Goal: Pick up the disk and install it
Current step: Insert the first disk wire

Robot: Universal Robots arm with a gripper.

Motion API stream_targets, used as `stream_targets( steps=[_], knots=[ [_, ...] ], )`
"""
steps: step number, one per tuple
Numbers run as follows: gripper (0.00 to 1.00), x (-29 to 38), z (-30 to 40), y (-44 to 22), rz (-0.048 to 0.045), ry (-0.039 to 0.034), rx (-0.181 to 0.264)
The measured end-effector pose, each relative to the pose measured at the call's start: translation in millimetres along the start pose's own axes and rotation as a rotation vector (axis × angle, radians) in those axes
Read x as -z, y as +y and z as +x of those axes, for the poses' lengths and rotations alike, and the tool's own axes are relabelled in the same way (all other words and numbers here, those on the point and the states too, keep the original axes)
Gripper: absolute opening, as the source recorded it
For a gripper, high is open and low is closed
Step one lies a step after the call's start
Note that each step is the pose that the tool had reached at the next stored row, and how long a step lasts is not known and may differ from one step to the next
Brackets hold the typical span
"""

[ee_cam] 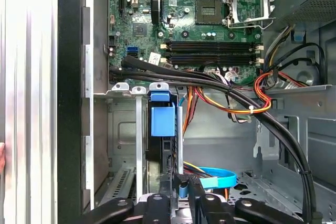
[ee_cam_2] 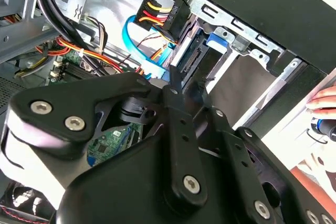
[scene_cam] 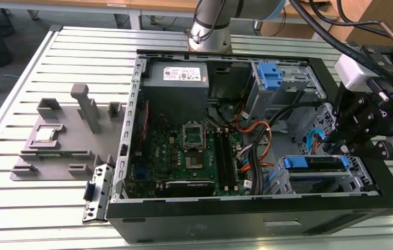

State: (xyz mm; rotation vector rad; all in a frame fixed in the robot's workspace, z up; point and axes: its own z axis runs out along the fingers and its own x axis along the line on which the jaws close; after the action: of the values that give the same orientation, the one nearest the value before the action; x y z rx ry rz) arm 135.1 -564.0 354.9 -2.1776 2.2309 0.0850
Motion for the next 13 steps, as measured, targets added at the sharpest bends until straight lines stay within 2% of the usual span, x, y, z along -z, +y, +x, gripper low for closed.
stream_targets(
  steps=[3, 4, 5, 6, 13],
  knots=[
    [0.26, -0.1, 0.0, 0.0, 0.0000, 0.0003, 0.000],
    [0.20, 0.0, 0.0, 0.0, 0.0000, 0.0005, 0.000],
    [0.20, 0.0, 0.0, 0.0, 0.0000, 0.0006, 0.000],
    [0.15, 0.0, 0.0, 0.0, 0.0000, 0.0007, 0.000],
    [0.15, 0.0, 0.0, 0.0, 0.0000, 0.0017, 0.000]
  ],
)
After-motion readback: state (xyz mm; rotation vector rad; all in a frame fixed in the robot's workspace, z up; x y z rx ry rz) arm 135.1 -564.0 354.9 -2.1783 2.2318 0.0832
